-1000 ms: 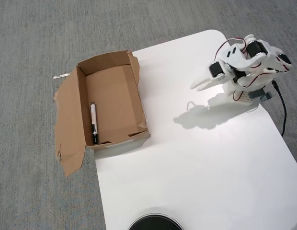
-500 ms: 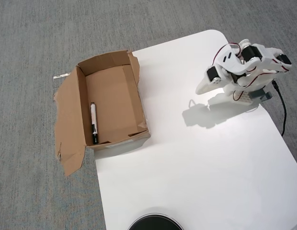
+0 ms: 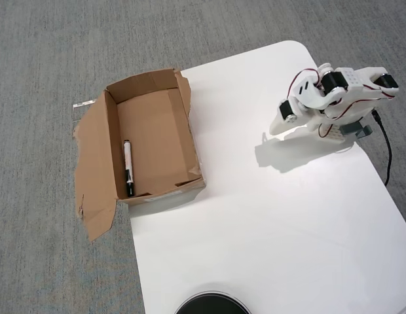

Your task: Grasp a pen and put it in the box.

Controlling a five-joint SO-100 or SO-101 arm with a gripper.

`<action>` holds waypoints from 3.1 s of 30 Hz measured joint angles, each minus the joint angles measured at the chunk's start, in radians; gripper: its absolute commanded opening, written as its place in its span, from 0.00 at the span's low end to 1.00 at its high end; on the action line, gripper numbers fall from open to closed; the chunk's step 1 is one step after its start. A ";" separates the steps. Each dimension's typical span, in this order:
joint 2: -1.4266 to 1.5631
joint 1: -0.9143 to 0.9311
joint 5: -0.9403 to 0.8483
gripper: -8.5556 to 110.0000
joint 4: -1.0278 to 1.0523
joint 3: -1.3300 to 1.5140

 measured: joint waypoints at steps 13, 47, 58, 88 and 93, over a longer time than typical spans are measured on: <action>0.000 -0.002 -0.002 0.08 -0.002 0.055; 0.000 -0.002 0.000 0.08 -0.003 0.055; 0.000 -0.002 0.000 0.08 -0.003 0.055; 0.000 -0.002 0.000 0.08 -0.003 0.055; 0.000 -0.002 0.000 0.08 -0.003 0.055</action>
